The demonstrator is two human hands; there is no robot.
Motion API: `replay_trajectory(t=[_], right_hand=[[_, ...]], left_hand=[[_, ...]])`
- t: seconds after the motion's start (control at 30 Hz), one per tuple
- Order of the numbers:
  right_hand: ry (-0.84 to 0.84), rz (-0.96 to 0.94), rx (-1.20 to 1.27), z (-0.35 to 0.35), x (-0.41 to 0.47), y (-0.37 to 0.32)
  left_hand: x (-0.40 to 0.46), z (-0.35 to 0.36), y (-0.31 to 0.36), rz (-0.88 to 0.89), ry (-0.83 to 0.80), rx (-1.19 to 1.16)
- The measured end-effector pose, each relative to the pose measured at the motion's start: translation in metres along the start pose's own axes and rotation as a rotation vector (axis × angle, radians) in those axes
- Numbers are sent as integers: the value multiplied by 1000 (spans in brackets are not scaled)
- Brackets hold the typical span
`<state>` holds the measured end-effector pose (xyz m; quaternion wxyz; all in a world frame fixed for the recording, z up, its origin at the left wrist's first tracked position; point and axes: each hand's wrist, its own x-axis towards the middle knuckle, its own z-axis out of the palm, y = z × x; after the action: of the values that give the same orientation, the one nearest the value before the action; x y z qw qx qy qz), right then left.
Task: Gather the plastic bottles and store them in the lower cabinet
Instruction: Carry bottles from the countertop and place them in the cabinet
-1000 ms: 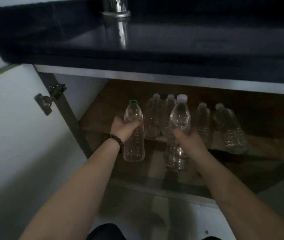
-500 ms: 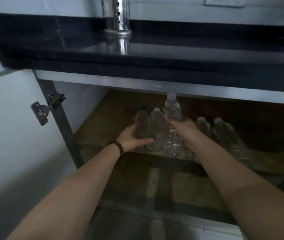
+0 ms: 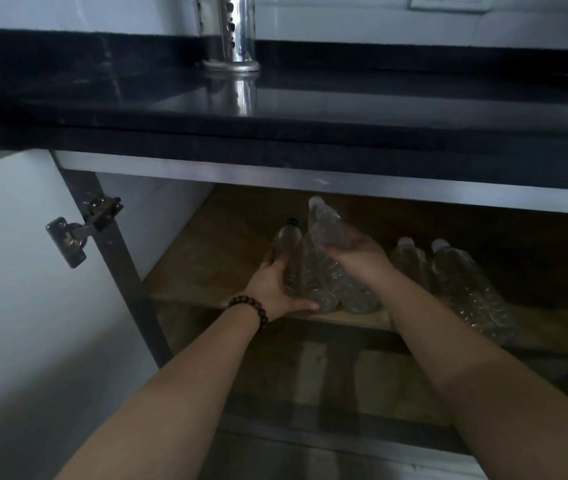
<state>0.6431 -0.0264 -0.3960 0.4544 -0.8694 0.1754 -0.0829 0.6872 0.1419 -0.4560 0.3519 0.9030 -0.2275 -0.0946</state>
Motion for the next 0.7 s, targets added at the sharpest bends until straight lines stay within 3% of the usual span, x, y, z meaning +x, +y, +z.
replay_trajectory(t=[0.37, 0.7], right_hand=[[197, 79, -129, -20, -11, 28], [134, 63, -32, -22, -24, 27]], left_hand=[[14, 31, 27, 88, -33, -3], [1, 23, 30, 61, 6, 91]])
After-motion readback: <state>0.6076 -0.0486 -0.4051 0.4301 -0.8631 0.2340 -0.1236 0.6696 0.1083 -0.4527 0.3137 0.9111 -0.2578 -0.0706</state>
